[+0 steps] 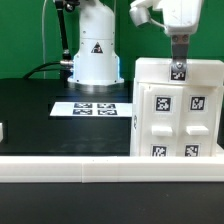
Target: Assemble cabinet
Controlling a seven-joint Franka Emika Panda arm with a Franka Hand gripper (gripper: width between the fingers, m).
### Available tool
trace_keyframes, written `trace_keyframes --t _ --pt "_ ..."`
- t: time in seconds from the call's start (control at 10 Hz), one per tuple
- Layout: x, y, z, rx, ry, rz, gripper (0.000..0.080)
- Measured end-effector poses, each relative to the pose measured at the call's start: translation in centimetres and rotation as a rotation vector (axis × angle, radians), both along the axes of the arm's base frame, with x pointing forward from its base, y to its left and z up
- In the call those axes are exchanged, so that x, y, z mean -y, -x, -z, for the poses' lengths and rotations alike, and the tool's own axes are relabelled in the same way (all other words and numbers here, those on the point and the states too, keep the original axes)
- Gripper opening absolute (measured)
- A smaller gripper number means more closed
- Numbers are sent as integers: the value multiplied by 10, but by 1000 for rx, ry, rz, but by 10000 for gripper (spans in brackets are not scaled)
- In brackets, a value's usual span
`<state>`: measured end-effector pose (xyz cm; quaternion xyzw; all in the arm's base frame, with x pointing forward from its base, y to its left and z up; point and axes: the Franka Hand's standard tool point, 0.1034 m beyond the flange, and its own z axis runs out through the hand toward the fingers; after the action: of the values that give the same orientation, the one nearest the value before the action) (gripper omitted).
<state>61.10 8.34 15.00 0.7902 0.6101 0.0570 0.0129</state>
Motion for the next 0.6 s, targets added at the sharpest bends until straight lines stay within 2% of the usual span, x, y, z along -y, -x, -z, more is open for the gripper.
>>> trace_keyframes --t 0.2,0.4,0.6 --pt "0 -1 0 11 -4 35 797" --pt "1 -2 0 13 -5 40 558" --pt "2 -2 0 11 -9 82 560"
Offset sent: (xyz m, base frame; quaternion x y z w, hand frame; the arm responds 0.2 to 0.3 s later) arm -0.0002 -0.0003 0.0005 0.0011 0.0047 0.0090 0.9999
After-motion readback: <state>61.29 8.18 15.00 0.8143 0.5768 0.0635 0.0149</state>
